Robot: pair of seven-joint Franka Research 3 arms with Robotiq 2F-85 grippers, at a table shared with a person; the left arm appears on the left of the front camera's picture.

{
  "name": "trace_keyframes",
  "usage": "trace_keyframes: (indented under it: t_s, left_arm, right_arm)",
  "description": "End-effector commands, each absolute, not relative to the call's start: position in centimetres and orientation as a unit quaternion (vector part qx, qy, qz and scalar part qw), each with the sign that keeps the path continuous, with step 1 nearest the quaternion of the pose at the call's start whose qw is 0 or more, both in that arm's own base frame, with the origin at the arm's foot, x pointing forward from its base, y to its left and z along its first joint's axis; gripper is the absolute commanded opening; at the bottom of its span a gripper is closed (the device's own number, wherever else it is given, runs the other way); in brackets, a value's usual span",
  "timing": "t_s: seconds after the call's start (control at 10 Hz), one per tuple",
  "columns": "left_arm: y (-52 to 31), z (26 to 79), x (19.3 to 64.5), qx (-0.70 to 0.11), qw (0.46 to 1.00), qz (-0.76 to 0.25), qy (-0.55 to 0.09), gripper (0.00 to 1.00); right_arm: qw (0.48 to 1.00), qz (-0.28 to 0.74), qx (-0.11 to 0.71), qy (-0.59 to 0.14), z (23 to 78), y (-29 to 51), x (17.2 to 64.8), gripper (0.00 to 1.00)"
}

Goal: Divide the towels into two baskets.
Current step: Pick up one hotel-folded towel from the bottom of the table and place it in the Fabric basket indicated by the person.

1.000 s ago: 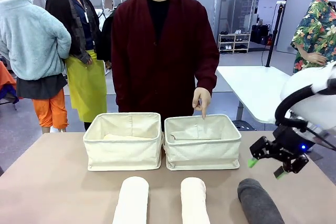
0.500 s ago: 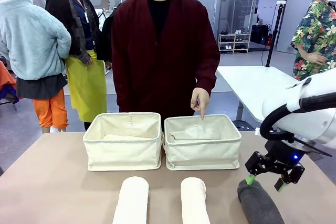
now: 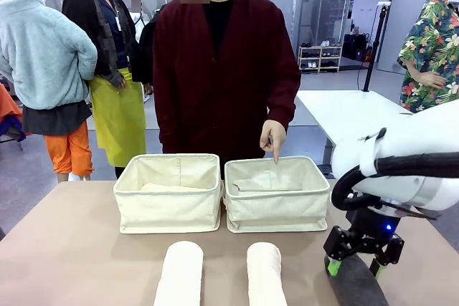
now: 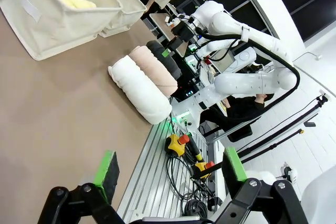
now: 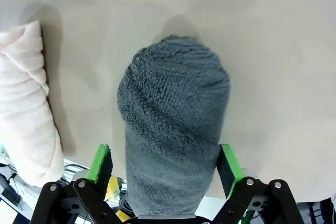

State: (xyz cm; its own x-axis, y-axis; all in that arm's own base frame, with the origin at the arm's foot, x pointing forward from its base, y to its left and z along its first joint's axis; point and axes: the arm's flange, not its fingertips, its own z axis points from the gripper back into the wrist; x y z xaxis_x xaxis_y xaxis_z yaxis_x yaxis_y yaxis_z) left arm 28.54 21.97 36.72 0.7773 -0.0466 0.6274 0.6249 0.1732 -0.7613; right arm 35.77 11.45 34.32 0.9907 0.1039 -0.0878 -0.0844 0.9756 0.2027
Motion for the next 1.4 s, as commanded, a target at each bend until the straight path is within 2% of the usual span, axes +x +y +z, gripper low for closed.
trace_keyframes:
  t_s: [0.0, 0.3, 0.4, 0.5, 0.6, 0.7, 0.8, 0.9, 1.2, 1.3]
  left_arm:
    - [21.9, 37.0, 27.8, -0.601, 0.727, -0.232, -0.238, 1.00]
    - [21.9, 37.0, 27.8, -0.601, 0.727, -0.232, -0.238, 1.00]
    - [21.9, 37.0, 27.8, -0.601, 0.727, -0.232, -0.238, 1.00]
    - [21.9, 37.0, 27.8, -0.601, 0.727, -0.232, -0.238, 1.00]
    - [21.9, 37.0, 27.8, -0.601, 0.727, -0.232, -0.238, 1.00]
    - [21.9, 37.0, 27.8, -0.601, 0.727, -0.232, -0.238, 1.00]
    - [21.9, 37.0, 27.8, -0.601, 0.727, -0.232, -0.238, 1.00]
    - [21.9, 37.0, 27.8, -0.601, 0.727, -0.232, -0.238, 1.00]
    - [21.9, 37.0, 27.8, -0.601, 0.727, -0.232, -0.238, 1.00]
    - [21.9, 37.0, 27.8, -0.601, 0.727, -0.232, -0.238, 1.00]
  right_arm:
    - [0.994, 0.059, 0.080, 0.050, 29.6, 8.9, 26.1, 1.00]
    - [0.993, 0.068, 0.074, 0.066, 28.9, 9.0, 26.3, 1.00]
    - [0.992, 0.071, 0.072, 0.071, 28.6, 9.0, 26.3, 0.97]
    - [0.991, 0.080, 0.071, 0.080, 28.4, 9.0, 26.3, 0.90]
    - [0.990, 0.084, 0.070, 0.087, 28.3, 8.9, 26.4, 0.78]
    - [0.990, 0.082, 0.067, 0.091, 28.2, 8.9, 26.5, 0.70]
    - [0.990, 0.081, 0.068, 0.091, 28.2, 8.8, 26.5, 0.58]
    - [0.990, 0.082, 0.070, 0.090, 28.4, 8.8, 26.4, 0.51]
    - [0.987, 0.099, 0.092, 0.088, 30.3, 8.8, 26.7, 0.19]
    - [0.982, 0.112, 0.111, 0.103, 31.7, 8.7, 27.1, 0.19]
